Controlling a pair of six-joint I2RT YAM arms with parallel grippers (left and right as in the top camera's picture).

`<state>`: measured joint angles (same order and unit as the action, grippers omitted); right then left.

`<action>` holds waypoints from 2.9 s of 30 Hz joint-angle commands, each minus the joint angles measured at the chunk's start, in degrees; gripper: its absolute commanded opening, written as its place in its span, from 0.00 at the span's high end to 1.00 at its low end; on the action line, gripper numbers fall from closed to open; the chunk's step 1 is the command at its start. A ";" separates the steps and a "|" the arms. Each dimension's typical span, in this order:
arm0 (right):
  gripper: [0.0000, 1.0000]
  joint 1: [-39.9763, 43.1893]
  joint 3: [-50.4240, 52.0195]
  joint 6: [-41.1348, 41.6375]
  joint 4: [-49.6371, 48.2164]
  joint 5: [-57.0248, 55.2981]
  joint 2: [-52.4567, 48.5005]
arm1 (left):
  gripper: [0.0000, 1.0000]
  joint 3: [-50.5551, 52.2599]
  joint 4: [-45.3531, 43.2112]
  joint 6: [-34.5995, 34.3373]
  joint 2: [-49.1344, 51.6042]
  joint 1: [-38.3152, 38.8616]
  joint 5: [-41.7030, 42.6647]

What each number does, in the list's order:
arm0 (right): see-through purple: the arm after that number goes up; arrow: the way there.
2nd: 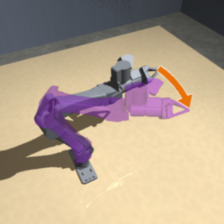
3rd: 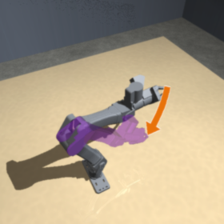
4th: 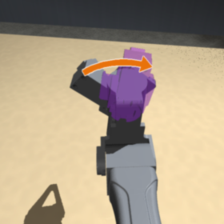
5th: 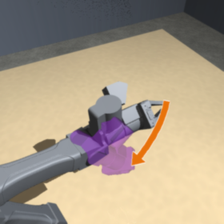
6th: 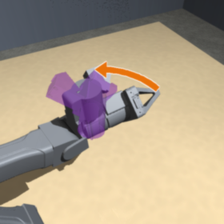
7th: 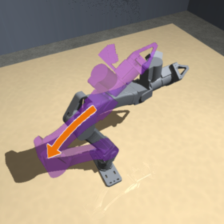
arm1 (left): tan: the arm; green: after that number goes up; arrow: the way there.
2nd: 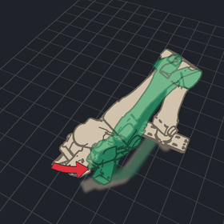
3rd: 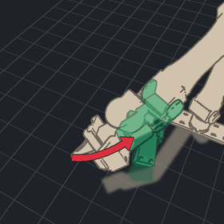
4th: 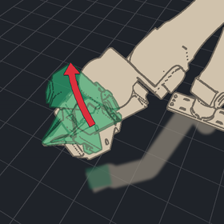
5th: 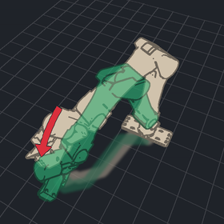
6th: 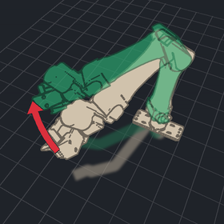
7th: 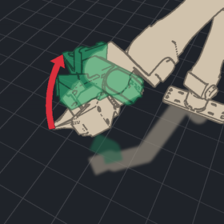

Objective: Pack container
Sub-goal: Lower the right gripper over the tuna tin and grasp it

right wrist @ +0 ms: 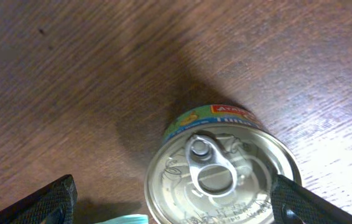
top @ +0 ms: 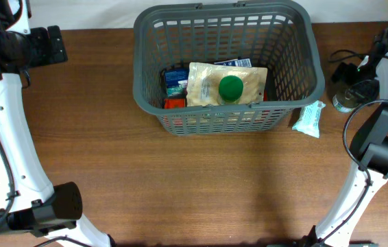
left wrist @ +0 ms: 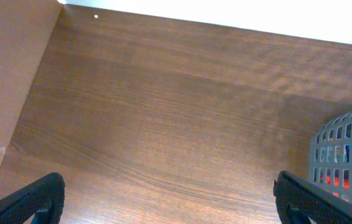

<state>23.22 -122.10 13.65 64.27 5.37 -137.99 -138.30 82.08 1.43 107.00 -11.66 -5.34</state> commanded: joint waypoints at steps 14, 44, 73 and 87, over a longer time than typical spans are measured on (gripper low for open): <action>0.05 1.18 -2.73 -0.07 0.63 4.04 -0.68 | 0.01 0.22 0.04 -0.79 0.15 -0.13 0.57; 0.09 3.67 -2.73 0.63 3.02 -1.42 0.17 | 0.01 0.22 0.04 -0.79 0.15 -0.11 0.57; 0.09 1.31 0.55 0.35 1.70 -3.96 -2.01 | 0.01 0.22 0.04 -0.79 0.15 -0.11 0.57; 0.14 1.27 5.42 0.39 -0.52 -5.64 -2.01 | 0.01 0.22 0.04 -0.79 0.15 -0.13 0.57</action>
<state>24.69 -117.03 13.52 64.16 1.02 -139.15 -138.30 82.08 1.41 107.00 -11.66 -5.34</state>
